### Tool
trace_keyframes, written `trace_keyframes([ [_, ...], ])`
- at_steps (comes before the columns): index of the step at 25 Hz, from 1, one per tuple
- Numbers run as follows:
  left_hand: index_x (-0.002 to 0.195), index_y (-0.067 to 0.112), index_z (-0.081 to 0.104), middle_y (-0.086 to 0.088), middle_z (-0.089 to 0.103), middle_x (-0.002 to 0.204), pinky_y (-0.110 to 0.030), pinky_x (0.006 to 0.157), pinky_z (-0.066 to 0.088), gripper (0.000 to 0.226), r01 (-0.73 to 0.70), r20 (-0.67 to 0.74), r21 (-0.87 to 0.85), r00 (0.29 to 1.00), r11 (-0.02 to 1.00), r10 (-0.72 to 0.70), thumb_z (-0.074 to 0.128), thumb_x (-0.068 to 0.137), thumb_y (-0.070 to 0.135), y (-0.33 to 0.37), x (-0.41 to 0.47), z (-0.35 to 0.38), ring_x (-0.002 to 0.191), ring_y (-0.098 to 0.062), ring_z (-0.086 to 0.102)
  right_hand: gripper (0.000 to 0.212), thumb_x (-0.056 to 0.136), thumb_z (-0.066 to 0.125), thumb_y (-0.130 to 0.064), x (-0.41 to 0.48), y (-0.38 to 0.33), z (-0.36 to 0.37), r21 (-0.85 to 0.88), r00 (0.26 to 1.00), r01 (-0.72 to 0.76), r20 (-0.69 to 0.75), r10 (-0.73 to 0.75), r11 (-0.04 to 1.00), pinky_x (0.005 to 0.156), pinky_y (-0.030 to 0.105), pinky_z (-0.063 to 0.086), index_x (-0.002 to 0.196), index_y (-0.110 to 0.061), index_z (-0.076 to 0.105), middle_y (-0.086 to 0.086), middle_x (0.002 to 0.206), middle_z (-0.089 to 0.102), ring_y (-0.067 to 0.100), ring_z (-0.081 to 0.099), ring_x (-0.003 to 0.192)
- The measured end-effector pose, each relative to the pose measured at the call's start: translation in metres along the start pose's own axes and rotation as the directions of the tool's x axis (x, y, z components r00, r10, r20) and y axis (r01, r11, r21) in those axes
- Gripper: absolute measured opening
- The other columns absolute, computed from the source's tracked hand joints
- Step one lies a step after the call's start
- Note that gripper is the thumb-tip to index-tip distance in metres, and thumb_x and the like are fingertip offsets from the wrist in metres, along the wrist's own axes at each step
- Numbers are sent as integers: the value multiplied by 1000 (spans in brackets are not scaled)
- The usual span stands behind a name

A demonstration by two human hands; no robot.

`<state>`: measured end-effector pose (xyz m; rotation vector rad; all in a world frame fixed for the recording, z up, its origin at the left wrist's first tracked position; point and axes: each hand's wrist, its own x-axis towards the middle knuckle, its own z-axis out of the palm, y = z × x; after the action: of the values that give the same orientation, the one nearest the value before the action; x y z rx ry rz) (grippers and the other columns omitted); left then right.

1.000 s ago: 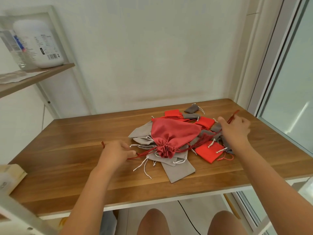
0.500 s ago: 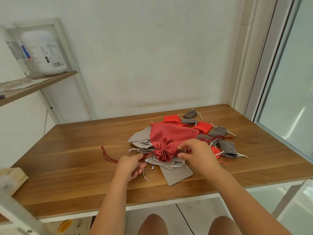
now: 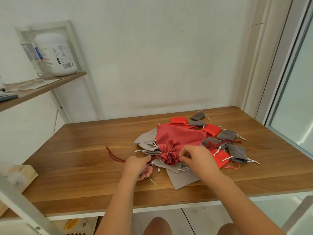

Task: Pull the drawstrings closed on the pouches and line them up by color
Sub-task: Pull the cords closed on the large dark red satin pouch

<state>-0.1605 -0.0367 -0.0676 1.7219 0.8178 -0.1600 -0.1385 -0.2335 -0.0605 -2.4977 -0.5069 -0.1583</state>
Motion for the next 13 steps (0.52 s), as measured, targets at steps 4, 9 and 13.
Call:
trace_keyframes([
  [4,69,4,67,3,57,38,-20,47,40,45,-27,-189,167,980,986,59,44,97,31,-5,17,-18,41,-14,53,20,94,55,-20,3,1,-14,-147,995,64,88,-51,987,84,33,46,105,-16,71,2,106,65,18,59,96],
  [9,71,9,66,-6,72,76,-33,74,54,46,-4,-296,582,931,814,216,62,81,54,-4,37,-37,76,-24,68,20,98,45,-16,6,-2,-13,-155,988,67,151,-44,986,79,28,42,109,-13,62,4,107,63,19,59,96],
  [13,66,2,54,-6,55,40,-26,79,53,36,165,-206,463,976,871,-76,69,85,29,22,44,-34,53,-19,55,8,97,52,-26,3,1,-12,-36,993,68,95,-64,997,72,34,48,101,-19,50,-3,87,63,15,58,80],
])
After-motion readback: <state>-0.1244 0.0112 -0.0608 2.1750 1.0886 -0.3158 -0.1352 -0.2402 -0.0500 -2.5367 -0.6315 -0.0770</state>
